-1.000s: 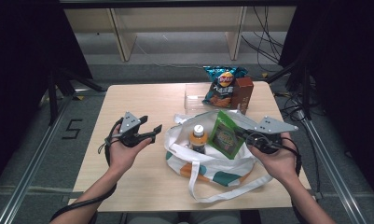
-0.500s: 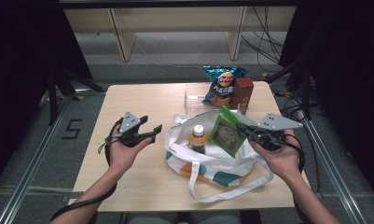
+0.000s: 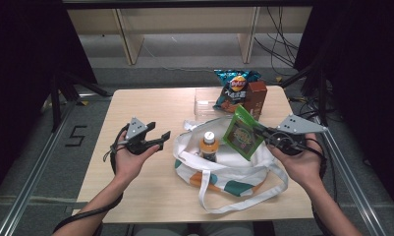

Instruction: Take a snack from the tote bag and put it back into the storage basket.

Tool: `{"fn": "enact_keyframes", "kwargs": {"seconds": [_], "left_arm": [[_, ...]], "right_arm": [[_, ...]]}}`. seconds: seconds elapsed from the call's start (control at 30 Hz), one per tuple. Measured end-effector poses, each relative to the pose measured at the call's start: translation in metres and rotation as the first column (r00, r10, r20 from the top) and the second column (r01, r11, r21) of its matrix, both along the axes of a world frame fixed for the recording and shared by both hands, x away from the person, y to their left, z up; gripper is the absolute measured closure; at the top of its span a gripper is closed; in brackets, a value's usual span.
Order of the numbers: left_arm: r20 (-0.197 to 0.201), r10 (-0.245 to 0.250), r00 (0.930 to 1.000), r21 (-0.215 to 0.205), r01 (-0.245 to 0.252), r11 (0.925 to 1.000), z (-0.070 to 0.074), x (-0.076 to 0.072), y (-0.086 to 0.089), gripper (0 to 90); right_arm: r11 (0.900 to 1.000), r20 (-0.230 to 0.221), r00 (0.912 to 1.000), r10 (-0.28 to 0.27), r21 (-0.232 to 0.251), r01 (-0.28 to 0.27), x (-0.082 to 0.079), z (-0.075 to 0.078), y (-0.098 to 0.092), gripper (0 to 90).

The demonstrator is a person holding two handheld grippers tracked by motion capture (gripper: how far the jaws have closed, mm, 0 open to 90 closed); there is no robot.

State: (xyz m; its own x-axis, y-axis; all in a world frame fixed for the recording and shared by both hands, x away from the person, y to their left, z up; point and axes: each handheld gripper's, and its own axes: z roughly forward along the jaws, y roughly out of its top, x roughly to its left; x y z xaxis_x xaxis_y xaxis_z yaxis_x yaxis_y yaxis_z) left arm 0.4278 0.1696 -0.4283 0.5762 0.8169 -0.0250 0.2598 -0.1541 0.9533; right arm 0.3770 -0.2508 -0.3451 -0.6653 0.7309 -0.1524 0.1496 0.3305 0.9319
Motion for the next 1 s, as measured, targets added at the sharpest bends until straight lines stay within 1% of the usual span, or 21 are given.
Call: {"fn": "enact_keyframes", "kwargs": {"seconds": [0.03, 0.07, 0.13, 0.23, 0.27, 0.4, 0.43, 0.47, 0.5, 0.53, 0.57, 0.63, 0.7, 0.73, 0.77, 0.8, 0.83, 0.9, 0.93, 0.97, 1.0], "left_arm": [[0.0, 0.001, 1.0, -0.002, -0.001, 1.0, 0.0, 0.0, 0.0, 31.0], [-0.001, 0.0, 1.0, -0.001, 0.0, 1.0, 0.0, 0.0, 0.0, 31.0], [0.0, 0.0, 1.0, -0.002, 0.0, 1.0, 0.0, -0.001, 0.0, 31.0], [0.003, 0.001, 1.0, 0.001, -0.001, 1.0, 0.001, -0.001, 0.001, 31.0], [0.004, 0.002, 1.0, 0.0, -0.002, 1.0, 0.001, -0.001, 0.001, 31.0], [-0.001, 0.003, 1.0, -0.002, -0.003, 1.0, 0.001, -0.001, 0.001, 30.9], [-0.001, 0.002, 1.0, -0.003, -0.002, 1.0, 0.0, -0.001, 0.0, 31.0], [0.0, 0.0, 1.0, -0.002, 0.0, 1.0, 0.001, -0.001, 0.0, 31.0], [0.001, -0.001, 1.0, -0.001, 0.001, 1.0, 0.001, -0.001, 0.0, 31.0], [0.001, 0.0, 1.0, -0.002, 0.0, 1.0, 0.001, -0.001, 0.0, 31.0], [0.001, 0.001, 1.0, -0.002, -0.001, 1.0, 0.001, -0.001, 0.0, 31.0], [0.0, 0.003, 1.0, -0.004, -0.003, 1.0, 0.001, -0.001, 0.0, 30.9], [0.001, 0.002, 1.0, -0.002, -0.002, 1.0, 0.001, -0.001, 0.0, 31.0], [0.002, 0.002, 1.0, -0.002, -0.002, 1.0, 0.001, -0.001, 0.001, 31.0], [0.002, 0.002, 1.0, -0.002, -0.002, 1.0, 0.001, -0.001, 0.001, 31.0], [0.002, 0.003, 1.0, -0.004, -0.003, 1.0, 0.001, -0.001, 0.001, 31.0], [0.002, 0.003, 1.0, -0.004, -0.003, 1.0, 0.001, -0.001, 0.0, 31.0], [0.0, 0.002, 1.0, -0.004, -0.002, 1.0, 0.001, -0.001, 0.0, 31.0], [0.002, 0.0, 1.0, -0.004, 0.0, 1.0, 0.001, -0.001, 0.0, 31.0], [0.001, 0.0, 1.0, -0.004, 0.0, 1.0, 0.001, -0.001, 0.0, 30.9], [0.001, -0.001, 1.0, -0.004, 0.001, 1.0, 0.001, -0.001, 0.0, 31.0]], "right_arm": [[1.0, -0.016, 0.9999, 0.005, 0.003, -0.005, -0.001, 0.0, 0.0, 90.0], [1.0, -0.001, 1.0, 0.001, -0.005, -0.001, 0.0, 0.001, -0.001, 90.0], [1.0, -0.002, 1.0, -0.005, 0.001, 0.005, 0.0, 0.0, 0.001, 90.0], [1.0, -0.005, 1.0, 0.004, -0.011, -0.004, 0.0, 0.0, 0.0, 90.0], [1.0, -0.015, 0.9999, 0.005, -0.004, -0.005, -0.001, 0.0, 0.001, 90.0], [1.0, 0.005, 1.0, -0.007, 0.022, 0.007, -0.001, 0.001, 0.001, 90.0], [1.0, 0.019, 0.9998, -0.001, 0.014, 0.0, 0.0, 0.002, 0.0, 90.0], [1.0, 0.005, 1.0, -0.004, 0.025, 0.004, -0.001, 0.003, 0.0, 90.0], [1.0, 0.018, 0.9998, -0.005, 0.014, 0.005, -0.001, 0.004, 0.0, 90.0], [1.0, 0.031, 0.9994, -0.013, 0.029, 0.013, 0.0, 0.003, 0.001, 90.0], [1.0, 0.026, 0.9997, -0.004, 0.022, 0.003, 0.0, 0.004, 0.0, 90.0], [0.999, 0.012, 0.9999, -0.006, 0.037, 0.005, -0.001, 0.005, 0.002, 90.0], [0.999, 0.04, 0.9991, -0.013, 0.037, 0.011, 0.0, 0.006, 0.002, 90.0], [0.999, 0.032, 0.9995, -0.003, 0.047, 0.001, 0.0, 0.006, 0.003, 90.0], [0.999, 0.026, 0.9996, -0.012, 0.05, 0.01, -0.001, 0.007, 0.003, 90.0], [0.998, 0.013, 0.9999, -0.005, 0.057, 0.004, -0.001, 0.007, 0.004, 90.0], [0.999, 0.038, 0.9992, -0.008, 0.047, 0.006, 0.0, 0.008, 0.003, 90.0], [0.998, 0.048, 0.9987, -0.013, 0.059, 0.011, 0.0, 0.008, 0.003, 90.0], [0.998, 0.041, 0.9991, -0.001, 0.064, -0.002, 0.001, 0.009, 0.003, 90.0], [0.999, 0.059, 0.9982, -0.007, 0.054, 0.003, 0.001, 0.01, 0.003, 90.0], [0.998, 0.059, 0.9982, -0.015, 0.06, 0.012, 0.001, 0.01, 0.003, 90.0]]}}
